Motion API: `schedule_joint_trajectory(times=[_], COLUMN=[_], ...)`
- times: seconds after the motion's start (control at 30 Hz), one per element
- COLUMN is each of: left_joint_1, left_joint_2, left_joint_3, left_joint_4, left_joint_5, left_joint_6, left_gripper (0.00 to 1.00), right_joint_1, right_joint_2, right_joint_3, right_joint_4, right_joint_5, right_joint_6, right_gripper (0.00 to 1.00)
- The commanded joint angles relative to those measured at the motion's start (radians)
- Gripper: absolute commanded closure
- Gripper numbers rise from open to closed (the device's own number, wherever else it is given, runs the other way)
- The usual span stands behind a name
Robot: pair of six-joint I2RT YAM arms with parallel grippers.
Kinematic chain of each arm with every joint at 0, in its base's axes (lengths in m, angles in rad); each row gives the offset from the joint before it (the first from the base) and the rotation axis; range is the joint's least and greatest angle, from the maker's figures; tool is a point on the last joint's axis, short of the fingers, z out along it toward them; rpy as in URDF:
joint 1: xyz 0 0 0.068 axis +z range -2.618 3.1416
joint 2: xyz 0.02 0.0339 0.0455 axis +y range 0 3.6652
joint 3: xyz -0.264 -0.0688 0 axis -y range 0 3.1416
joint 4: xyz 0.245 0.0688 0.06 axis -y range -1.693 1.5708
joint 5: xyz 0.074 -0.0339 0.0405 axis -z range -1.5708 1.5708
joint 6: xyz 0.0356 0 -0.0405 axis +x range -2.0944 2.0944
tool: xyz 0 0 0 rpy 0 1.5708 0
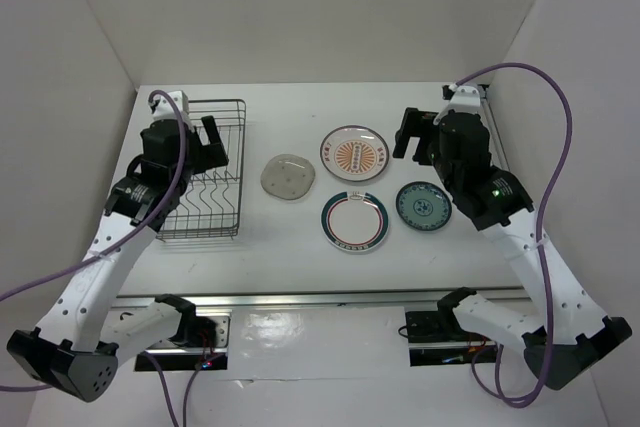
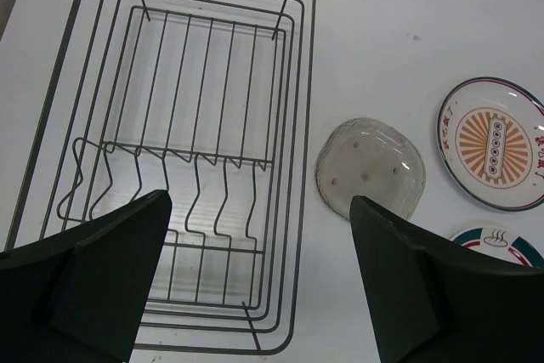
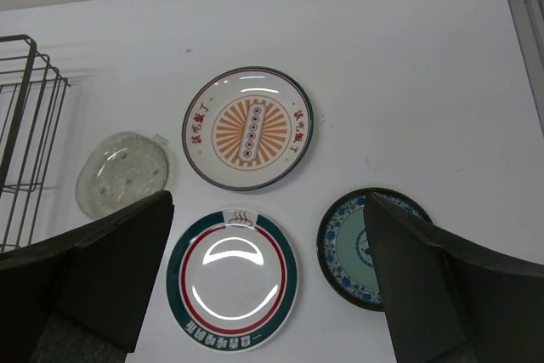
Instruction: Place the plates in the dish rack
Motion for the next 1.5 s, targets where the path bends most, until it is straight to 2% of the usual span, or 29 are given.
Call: schedule_joint_trajectory(times=[0.0, 0.27, 0.37, 0.4, 0.5, 0.53, 0.6, 0.73, 0.87, 1.0, 1.1, 1.17, 1.47], left_joint_1=[0.002, 0.002, 0.002, 0.002, 0.002, 0.002, 0.002, 0.002, 0.002, 0.002, 0.002, 0.002, 0.002], left_joint_2=[-0.026, -0.026, -0.017, -0.008, 0.011, 0.011, 0.025, 0.048, 0.057, 0.057, 0.057, 0.057, 0.057], left_joint_3=[0.018, 0.018, 0.018, 0.018, 0.018, 0.009, 0.009, 0.009, 0.009, -0.001, -0.001, -0.001, -0.01], left_joint_4=[0.034, 0.034, 0.034, 0.034, 0.034, 0.034, 0.043, 0.043, 0.043, 0.056, 0.056, 0.056, 0.065], left_joint_5=[0.008, 0.008, 0.026, 0.026, 0.044, 0.045, 0.055, 0.077, 0.11, 0.129, 0.141, 0.141, 0.15], left_joint_6=[0.009, 0.009, 0.009, 0.009, 0.009, 0.009, 0.009, 0.009, 0.018, 0.027, 0.036, 0.036, 0.046], left_gripper=[0.0, 0.0, 0.0, 0.0, 0.0, 0.0, 0.0, 0.0, 0.0, 0.0, 0.0, 0.0, 0.0], right_joint_1=[0.016, 0.025, -0.01, -0.072, -0.2, -0.285, -0.344, -0.505, -0.506, -0.506, -0.493, -0.493, -0.493], right_joint_2=[0.005, -0.03, 0.028, 0.068, 0.143, 0.192, 0.23, 0.371, 0.534, 0.675, 0.799, 0.871, 1.011], right_joint_3=[0.058, 0.011, -0.036, -0.053, -0.133, -0.153, -0.19, -0.19, -0.187, -0.156, -0.058, -0.049, -0.011], right_joint_4=[-0.037, 0.009, 0.08, 0.144, 0.268, 0.372, 0.448, 0.606, 0.663, 0.743, 0.694, 0.703, 0.727], right_joint_5=[0.058, 0.083, -0.003, -0.146, -0.397, -0.549, -0.589, -0.825, -0.836, -0.887, -0.865, -0.865, -0.936], right_joint_6=[0.005, 0.019, 0.028, 0.028, 0.067, 0.067, 0.102, 0.134, 0.105, 0.116, 0.107, 0.096, 0.111], right_gripper=[0.0, 0.0, 0.0, 0.0, 0.0, 0.0, 0.0, 0.0, 0.0, 0.06, 0.07, 0.07, 0.15])
